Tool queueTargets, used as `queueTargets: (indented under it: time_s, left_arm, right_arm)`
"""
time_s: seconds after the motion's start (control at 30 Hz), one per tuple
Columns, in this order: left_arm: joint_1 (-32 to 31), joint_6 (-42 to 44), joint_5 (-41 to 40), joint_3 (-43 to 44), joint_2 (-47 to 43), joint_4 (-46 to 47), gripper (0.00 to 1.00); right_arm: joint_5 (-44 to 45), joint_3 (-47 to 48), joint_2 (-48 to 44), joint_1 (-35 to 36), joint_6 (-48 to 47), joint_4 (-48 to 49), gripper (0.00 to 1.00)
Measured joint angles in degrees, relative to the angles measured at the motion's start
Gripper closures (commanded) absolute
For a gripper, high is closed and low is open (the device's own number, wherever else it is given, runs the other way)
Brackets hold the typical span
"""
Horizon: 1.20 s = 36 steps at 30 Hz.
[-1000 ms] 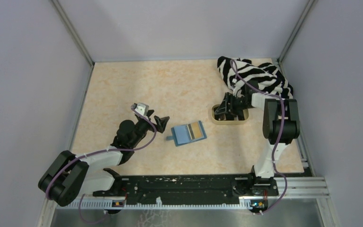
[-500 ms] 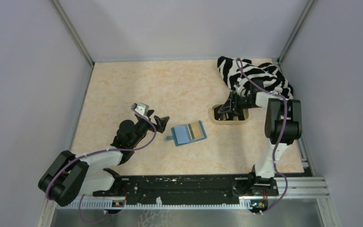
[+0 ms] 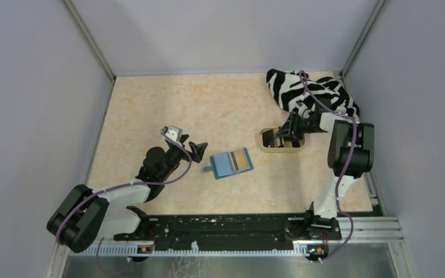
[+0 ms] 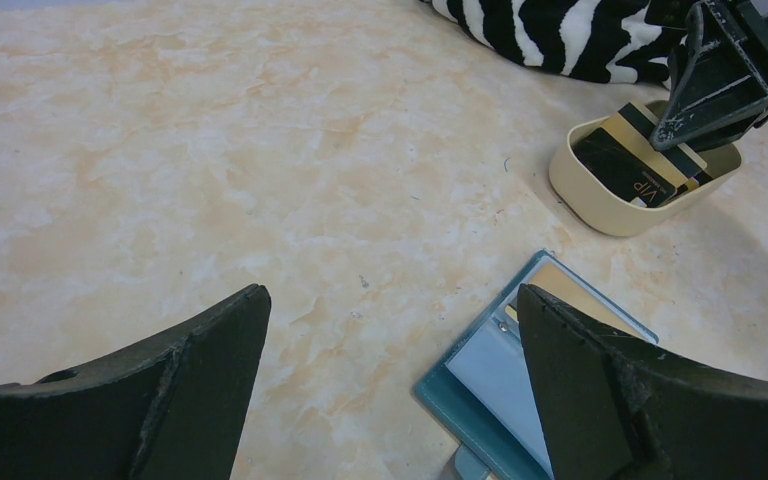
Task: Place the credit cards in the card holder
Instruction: Pick up the credit card from the storage box.
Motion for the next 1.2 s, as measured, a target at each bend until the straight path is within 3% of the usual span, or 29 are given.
queueTargets:
  time_s: [0.1, 0.23, 0.37, 0.87, 1.0, 1.2]
  left_arm:
    - [0.0, -0.02, 0.0, 0.0, 0.0, 0.0, 0.01]
    - [0.0, 0.0, 0.0, 0.0, 0.0, 0.0, 0.01]
    - [0.0, 0.0, 0.0, 0.0, 0.0, 0.0, 0.01]
    - [0.11, -2.75, -0.98, 1.44, 0.42, -2.91, 0.01]
    - [0.11, -6.23, 3.76, 4.92, 3.1, -5.49, 0.01]
    - [0.11, -13.57, 15.08, 6.88, 7.39, -5.77, 0.07]
  right_arm:
    - [0.35, 0.04, 0.0, -0.31, -0.02, -0.04, 0.72]
    - [1.31, 0.04, 0.0, -1.18, 0.0, -0.15, 0.9]
    - [2.84, 0.04, 0.0, -2.14, -0.02, -0.2, 1.0]
    - [8.74, 0.07, -8.55, -5.64, -4.98, -3.45, 1.0]
    - [4.79, -0.2, -13.44, -6.19, -7.26, -2.6, 1.0]
    - [-7.87, -5.44, -20.65, -5.46, -5.55, 6.54, 1.0]
